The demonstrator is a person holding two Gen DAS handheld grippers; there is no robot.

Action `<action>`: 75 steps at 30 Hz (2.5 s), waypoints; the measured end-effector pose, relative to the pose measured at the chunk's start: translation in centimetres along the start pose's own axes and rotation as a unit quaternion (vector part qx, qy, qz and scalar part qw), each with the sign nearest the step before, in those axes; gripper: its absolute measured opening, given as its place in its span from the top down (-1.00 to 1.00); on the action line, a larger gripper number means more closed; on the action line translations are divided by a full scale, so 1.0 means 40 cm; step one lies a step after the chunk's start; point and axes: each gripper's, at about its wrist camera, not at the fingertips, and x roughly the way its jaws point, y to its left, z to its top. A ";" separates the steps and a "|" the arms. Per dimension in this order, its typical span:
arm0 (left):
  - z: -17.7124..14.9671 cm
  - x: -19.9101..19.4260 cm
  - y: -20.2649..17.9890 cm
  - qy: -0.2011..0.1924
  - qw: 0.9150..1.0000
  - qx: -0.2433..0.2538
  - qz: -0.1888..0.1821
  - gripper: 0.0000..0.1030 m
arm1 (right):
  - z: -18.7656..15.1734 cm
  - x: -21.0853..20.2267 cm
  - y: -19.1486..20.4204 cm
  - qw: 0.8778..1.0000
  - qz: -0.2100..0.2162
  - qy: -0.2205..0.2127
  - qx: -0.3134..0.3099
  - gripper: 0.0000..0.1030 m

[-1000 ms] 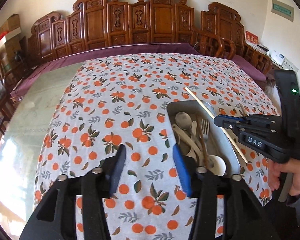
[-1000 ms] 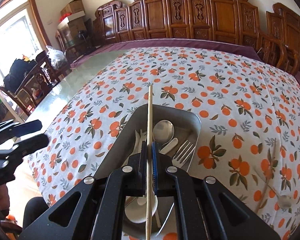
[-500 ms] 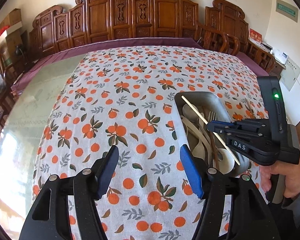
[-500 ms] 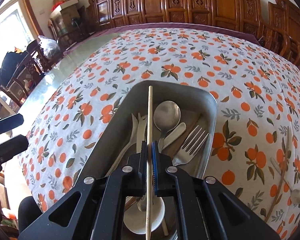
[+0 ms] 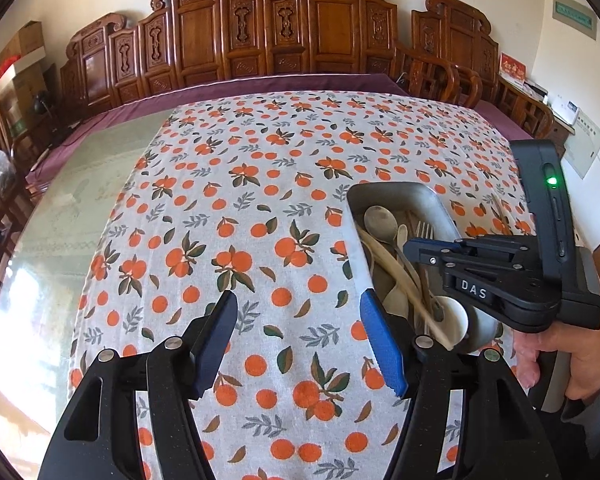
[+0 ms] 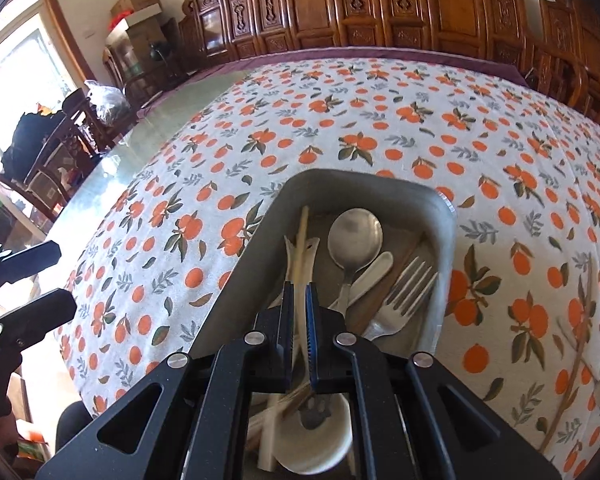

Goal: Organize utensils
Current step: 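Lower the chopstick into the grey tray and open the right gripper, then move both grippers back to the remaining metal spoon and chopstick, then grasp the remaining wooden chopstick with the left gripper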

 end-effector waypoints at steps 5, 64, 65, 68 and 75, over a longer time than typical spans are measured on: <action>0.009 -0.004 -0.037 -0.002 1.000 0.007 -0.006 -0.18 | -0.005 -0.079 -0.033 1.000 -0.001 -0.030 -0.008 0.85; 0.081 0.378 -0.785 0.090 0.980 0.119 -0.130 0.58 | -0.343 -0.451 -0.648 0.986 -0.130 -0.064 0.079 0.52; 0.081 0.387 -0.785 0.093 0.980 0.117 -0.128 0.64 | -0.343 -0.450 -0.649 0.987 -0.128 -0.063 0.080 0.52; 0.085 0.397 -0.782 0.091 0.981 0.114 -0.125 0.84 | -0.343 -0.442 -0.648 0.987 -0.124 -0.061 0.082 0.52; 0.079 0.378 -0.748 0.093 0.982 0.107 -0.127 0.92 | -0.335 -0.414 -0.643 0.988 -0.111 -0.055 0.086 0.51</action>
